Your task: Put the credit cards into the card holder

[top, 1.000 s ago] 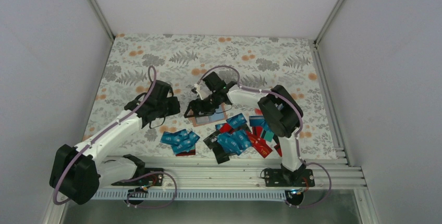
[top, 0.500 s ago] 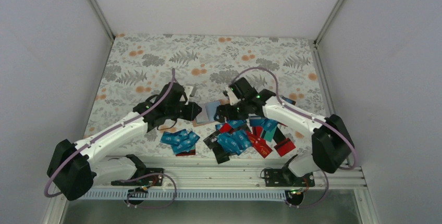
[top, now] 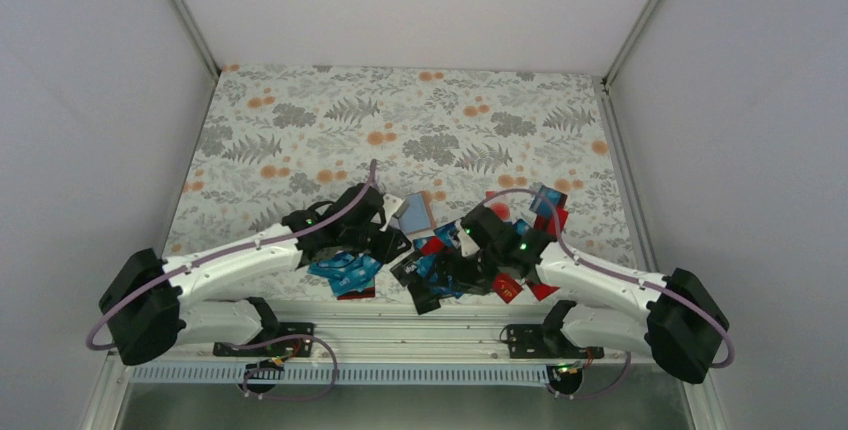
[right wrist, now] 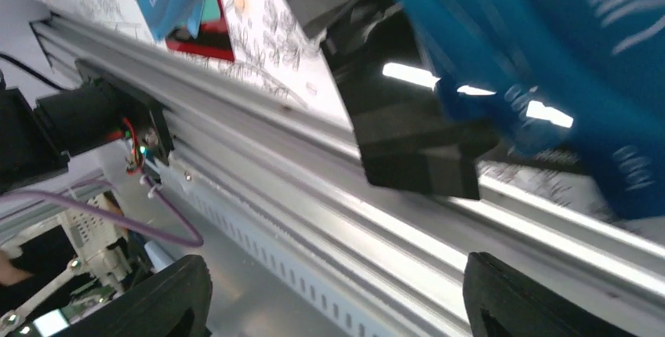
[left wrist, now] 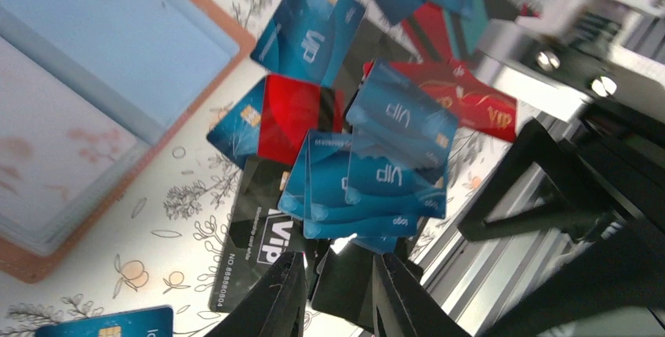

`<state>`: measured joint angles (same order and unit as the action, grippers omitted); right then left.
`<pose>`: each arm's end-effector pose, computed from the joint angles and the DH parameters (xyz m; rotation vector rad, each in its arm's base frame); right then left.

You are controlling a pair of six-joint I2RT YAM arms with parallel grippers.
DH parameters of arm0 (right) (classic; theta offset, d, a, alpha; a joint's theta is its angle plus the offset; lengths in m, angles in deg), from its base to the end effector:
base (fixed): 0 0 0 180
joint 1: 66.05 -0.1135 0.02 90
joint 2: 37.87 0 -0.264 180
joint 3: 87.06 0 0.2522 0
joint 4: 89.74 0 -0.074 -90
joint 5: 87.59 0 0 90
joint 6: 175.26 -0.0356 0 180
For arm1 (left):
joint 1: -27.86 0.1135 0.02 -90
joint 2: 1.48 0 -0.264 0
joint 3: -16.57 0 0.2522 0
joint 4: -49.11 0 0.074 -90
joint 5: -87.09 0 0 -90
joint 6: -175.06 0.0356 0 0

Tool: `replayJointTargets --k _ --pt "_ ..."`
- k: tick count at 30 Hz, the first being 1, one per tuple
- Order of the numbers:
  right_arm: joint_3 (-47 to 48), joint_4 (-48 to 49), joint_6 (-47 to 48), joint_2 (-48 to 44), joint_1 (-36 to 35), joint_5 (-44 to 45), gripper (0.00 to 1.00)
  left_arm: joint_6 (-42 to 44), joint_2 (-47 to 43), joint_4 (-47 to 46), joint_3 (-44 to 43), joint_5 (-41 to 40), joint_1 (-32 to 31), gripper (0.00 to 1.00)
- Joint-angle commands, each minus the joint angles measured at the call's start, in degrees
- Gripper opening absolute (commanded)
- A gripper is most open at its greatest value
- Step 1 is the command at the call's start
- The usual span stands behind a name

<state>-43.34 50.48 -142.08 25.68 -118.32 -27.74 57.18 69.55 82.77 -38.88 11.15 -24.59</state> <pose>0.1038 0.1633 0.1739 0.0944 -2.8306 -1.0662 0.1443 -0.2019 0.2132 0.6733 2.5292 -0.8729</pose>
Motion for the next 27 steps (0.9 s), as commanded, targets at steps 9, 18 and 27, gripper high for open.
replayJointTargets --k 9,18,27 --pt "-14.3 16.6 -28.2 -8.7 -11.1 7.6 0.68 -1.3 8.3 -5.9 1.3 3.2 -3.0 0.19" --pt "-16.9 24.1 -29.1 -5.4 -11.4 9.9 0.6 -0.8 13.4 -7.6 0.7 4.4 -6.0 0.17" --pt "-17.4 26.5 -28.1 -1.6 -11.3 12.2 0.56 -1.5 15.6 -9.0 1.6 4.2 -6.5 0.17"
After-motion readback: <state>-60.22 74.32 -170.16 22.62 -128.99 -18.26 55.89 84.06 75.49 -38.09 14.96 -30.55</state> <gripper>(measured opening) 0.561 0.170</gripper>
